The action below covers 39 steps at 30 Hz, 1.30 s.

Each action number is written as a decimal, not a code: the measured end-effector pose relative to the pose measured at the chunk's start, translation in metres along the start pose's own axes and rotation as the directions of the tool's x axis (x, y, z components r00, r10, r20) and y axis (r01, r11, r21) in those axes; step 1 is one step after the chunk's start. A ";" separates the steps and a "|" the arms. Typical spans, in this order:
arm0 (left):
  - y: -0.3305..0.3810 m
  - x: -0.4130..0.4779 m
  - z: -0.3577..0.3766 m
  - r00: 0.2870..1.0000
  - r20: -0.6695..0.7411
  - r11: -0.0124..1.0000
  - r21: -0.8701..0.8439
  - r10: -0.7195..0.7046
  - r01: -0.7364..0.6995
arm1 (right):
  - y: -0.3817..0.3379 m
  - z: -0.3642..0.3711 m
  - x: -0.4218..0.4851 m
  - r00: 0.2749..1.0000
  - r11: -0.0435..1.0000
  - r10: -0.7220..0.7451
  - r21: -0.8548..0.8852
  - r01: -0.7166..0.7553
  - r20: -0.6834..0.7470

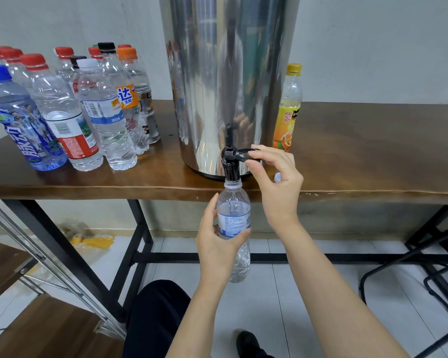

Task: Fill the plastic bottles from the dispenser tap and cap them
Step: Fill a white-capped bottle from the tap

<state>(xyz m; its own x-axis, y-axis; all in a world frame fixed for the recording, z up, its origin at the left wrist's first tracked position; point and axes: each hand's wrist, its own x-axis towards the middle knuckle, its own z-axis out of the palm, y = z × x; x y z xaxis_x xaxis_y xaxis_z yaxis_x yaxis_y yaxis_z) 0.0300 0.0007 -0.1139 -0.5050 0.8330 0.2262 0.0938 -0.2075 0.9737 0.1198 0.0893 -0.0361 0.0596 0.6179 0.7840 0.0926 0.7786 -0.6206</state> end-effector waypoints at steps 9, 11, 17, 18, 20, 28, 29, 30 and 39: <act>-0.001 0.000 0.000 1.000 0.001 1.000 -0.019 0.001 0.000 | -0.001 0.001 0.000 1.000 1.000 -0.003 0.016 0.003 -0.005; -0.001 0.000 0.000 1.000 0.003 1.000 -0.025 0.000 0.000 | -0.001 0.000 0.000 1.000 1.000 -0.002 0.016 0.003 -0.005; -0.002 0.001 0.000 1.000 0.008 1.000 -0.031 0.007 -0.007 | -0.001 0.000 0.000 1.000 1.000 0.005 0.012 -0.005 0.001; -0.002 0.001 0.000 1.000 0.007 1.000 -0.027 0.010 -0.010 | -0.001 0.000 0.000 1.000 1.000 0.006 0.011 -0.006 0.003; -0.003 0.002 0.000 1.000 0.003 1.000 -0.018 0.020 -0.020 | -0.001 0.000 0.000 1.000 1.000 0.010 0.006 -0.010 0.006; -0.011 0.011 0.002 0.998 -0.013 0.997 0.042 0.068 -0.067 | -0.001 0.000 0.000 1.000 1.000 0.013 0.009 -0.014 0.003; -0.012 0.013 0.002 0.997 -0.011 0.996 0.050 0.074 -0.074 | -0.001 0.000 0.000 1.000 1.000 0.017 0.010 -0.017 0.002; -0.013 0.015 0.001 0.997 -0.007 0.995 0.060 0.082 -0.081 | -0.001 0.000 0.000 1.000 1.000 0.020 0.013 -0.020 0.001; -0.016 0.029 0.000 0.989 0.056 0.982 0.119 0.139 -0.145 | -0.003 0.001 -0.001 1.000 0.999 0.029 0.028 -0.029 -0.003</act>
<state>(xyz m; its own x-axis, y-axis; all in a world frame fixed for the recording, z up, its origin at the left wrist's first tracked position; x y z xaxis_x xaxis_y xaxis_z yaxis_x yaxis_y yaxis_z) 0.0142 0.0286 -0.1225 -0.4378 0.8235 0.3607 0.2679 -0.2635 0.9267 0.1189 0.0868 -0.0350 0.0648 0.6396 0.7659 0.0631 0.7634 -0.6428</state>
